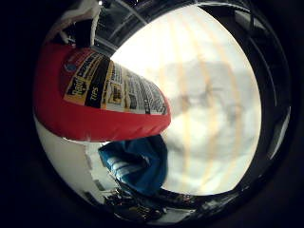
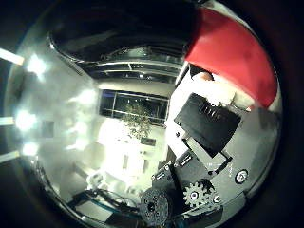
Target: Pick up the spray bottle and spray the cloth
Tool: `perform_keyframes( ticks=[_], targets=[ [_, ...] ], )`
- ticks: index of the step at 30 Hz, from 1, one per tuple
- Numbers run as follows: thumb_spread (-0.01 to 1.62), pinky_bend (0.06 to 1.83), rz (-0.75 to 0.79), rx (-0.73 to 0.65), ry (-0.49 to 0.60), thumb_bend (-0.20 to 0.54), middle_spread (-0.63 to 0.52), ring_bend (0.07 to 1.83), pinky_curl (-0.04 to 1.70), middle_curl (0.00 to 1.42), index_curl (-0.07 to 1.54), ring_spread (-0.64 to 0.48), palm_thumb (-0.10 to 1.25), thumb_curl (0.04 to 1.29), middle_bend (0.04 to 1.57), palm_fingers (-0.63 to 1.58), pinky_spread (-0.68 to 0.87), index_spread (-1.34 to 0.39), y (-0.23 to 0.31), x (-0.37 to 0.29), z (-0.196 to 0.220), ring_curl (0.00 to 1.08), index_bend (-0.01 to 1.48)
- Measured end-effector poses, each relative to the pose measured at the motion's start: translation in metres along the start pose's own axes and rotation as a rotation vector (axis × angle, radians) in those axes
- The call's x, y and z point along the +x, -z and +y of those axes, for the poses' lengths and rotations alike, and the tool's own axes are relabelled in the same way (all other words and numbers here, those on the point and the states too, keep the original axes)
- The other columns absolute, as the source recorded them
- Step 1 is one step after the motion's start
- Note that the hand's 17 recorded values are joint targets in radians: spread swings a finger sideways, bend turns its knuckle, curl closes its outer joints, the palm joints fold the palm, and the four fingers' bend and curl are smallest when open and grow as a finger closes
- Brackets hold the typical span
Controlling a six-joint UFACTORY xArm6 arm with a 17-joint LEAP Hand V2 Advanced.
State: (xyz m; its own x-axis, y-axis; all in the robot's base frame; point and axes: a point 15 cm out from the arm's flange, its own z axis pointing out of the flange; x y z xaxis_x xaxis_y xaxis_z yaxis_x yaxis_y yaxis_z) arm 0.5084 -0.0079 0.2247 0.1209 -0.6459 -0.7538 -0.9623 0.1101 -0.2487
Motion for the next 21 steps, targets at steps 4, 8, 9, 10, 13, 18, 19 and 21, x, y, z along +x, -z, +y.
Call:
perform_keyframes(
  ticks=[4, 8, 9, 10, 13, 18, 19, 21],
  targets=[
    [0.49, 1.1, 0.115, -0.042, 0.057, -0.019, -0.1, 1.51, 1.15, 0.65, 0.78, -0.16, 1.08, 0.93, 1.36, 1.17, -0.18, -0.21, 0.03, -0.016, 0.004, 0.58, 1.14],
    [0.48, 1.08, 0.202, -0.103, 0.091, -0.019, -0.1, 1.51, 1.18, 0.65, 0.78, -0.16, 1.07, 0.94, 1.36, 1.17, -0.18, -0.22, 0.039, -0.025, 0.014, 0.58, 1.14],
    [0.48, 1.08, 0.227, -0.123, 0.1, -0.019, -0.1, 1.51, 1.19, 0.65, 0.78, -0.16, 1.07, 0.95, 1.36, 1.17, -0.18, -0.22, 0.041, -0.027, 0.016, 0.58, 1.15],
    [0.48, 1.07, 0.251, -0.153, 0.112, -0.019, -0.1, 1.51, 1.2, 0.65, 0.78, -0.16, 1.07, 0.95, 1.36, 1.18, -0.18, -0.22, 0.043, -0.031, 0.021, 0.58, 1.15],
    [0.47, 1.06, 0.31, -0.239, 0.144, -0.02, -0.11, 1.51, 1.21, 0.65, 0.78, -0.16, 1.07, 0.95, 1.37, 1.18, -0.19, -0.21, 0.053, -0.048, 0.026, 0.58, 1.15],
    [0.46, 1.05, 0.415, -0.356, 0.2, -0.019, -0.11, 1.51, 1.24, 0.65, 0.77, -0.16, 1.06, 0.96, 1.37, 1.18, -0.2, -0.21, 0.055, -0.076, 0.033, 0.58, 1.15],
    [0.46, 1.04, 0.448, -0.378, 0.214, -0.019, -0.11, 1.51, 1.24, 0.65, 0.77, -0.16, 1.06, 0.97, 1.37, 1.18, -0.2, -0.21, 0.054, -0.078, 0.034, 0.58, 1.15],
    [0.46, 1.04, 0.519, -0.429, 0.252, -0.019, -0.11, 1.51, 1.25, 0.65, 0.78, -0.16, 1.06, 0.97, 1.37, 1.18, -0.2, -0.22, 0.048, -0.088, 0.038, 0.58, 1.15]
  ],
)
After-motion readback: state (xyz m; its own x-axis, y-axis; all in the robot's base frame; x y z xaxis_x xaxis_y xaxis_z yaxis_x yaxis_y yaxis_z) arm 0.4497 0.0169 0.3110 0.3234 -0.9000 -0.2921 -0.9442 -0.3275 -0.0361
